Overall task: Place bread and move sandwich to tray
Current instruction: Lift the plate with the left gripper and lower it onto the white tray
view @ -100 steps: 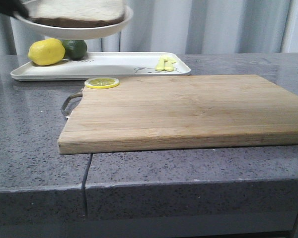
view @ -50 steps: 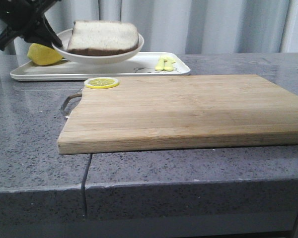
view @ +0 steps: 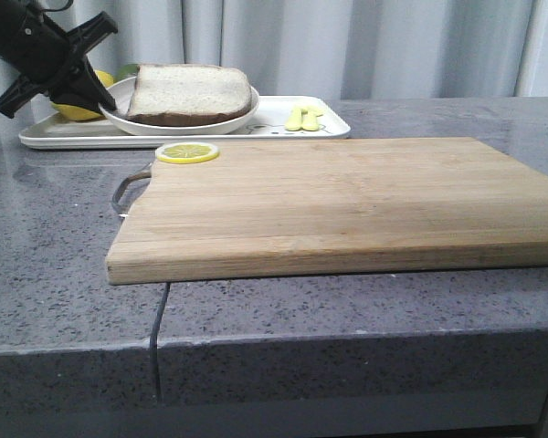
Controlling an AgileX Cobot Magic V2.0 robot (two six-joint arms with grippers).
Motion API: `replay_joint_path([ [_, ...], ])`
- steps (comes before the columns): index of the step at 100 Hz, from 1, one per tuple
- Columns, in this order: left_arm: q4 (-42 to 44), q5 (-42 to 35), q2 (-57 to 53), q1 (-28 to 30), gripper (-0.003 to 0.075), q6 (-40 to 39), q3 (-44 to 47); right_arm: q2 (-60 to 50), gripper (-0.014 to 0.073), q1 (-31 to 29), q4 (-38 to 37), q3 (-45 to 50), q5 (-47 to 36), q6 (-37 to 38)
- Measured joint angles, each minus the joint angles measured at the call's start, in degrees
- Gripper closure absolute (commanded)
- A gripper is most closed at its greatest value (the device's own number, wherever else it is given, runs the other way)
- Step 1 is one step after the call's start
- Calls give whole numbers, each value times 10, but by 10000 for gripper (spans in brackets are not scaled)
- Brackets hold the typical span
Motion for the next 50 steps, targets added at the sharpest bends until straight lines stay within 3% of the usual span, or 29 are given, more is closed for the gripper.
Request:
replay_joint_path([
  [7, 0, -1, 1, 0, 705, -1, 0, 0, 655, 0, 0, 0, 1, 0],
  [25, -9, -1, 1, 0, 521, -3, -1, 0, 655, 0, 0, 0, 6, 0],
  [40, -13, -1, -3, 0, 535, -4, -1, 0, 655, 0, 0, 0, 8, 0],
  [50, -12, 6, -17, 0, 601, -4, -1, -1, 655, 0, -4, 1, 10, 0],
])
